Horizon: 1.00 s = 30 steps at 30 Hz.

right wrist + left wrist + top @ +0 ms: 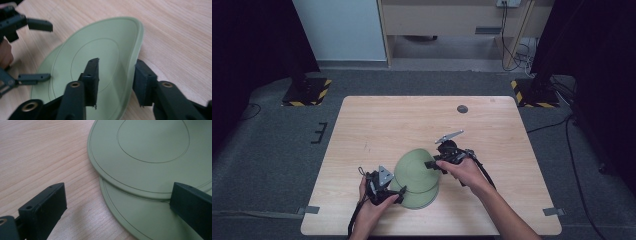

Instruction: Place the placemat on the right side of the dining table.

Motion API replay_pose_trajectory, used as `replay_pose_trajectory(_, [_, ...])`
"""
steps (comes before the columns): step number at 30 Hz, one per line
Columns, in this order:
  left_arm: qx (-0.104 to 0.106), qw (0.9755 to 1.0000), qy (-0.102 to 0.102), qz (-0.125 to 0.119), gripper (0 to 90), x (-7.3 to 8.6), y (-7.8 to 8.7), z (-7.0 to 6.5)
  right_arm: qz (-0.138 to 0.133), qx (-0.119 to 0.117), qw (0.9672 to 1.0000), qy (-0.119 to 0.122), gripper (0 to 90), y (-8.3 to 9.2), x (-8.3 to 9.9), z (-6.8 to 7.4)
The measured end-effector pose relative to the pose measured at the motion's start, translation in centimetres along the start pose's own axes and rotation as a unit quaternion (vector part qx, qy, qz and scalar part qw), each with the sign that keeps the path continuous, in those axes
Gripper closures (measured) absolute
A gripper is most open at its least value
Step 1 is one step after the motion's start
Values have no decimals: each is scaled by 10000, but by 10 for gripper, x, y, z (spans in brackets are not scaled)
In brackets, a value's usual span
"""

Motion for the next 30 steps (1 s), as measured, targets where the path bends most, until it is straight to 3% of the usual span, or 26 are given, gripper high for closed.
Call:
replay_pose_trajectory(4, [-8, 10000, 12, 0, 6, 0, 0, 0, -32, 151, 9998, -90, 735, -1, -2, -9])
replay_pose_trajectory(10, [5, 9999, 101, -4, 10, 1, 0, 0, 97, 244, 9996, -121, 792, -4, 1, -13])
replay_pose_trajectory(15, [-14, 10000, 71, 15, 11, 1, 0, -1, 68, 115, 9997, -193, 852, -2, -1, -12])
replay_pose_trajectory(26, [0, 10000, 77, 13, 26, 1, 1, -1, -107, -15, 9998, -195, 859, 15, -6, -8])
replay_pose_trajectory(30, [36, 9998, 199, 23, 26, 2, 1, 0, -198, -51, 9996, -204, 859, 23, -9, -4])
Point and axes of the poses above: each handheld gripper's, and its own axes: y roughly backward along the jaws, x roughly out of its underside, z roughly to its left, the point moved 8 cm from there along -y, roughly forward along the jaws, and after that the axes turned 13 degrees about x, right-handed, at the moved point
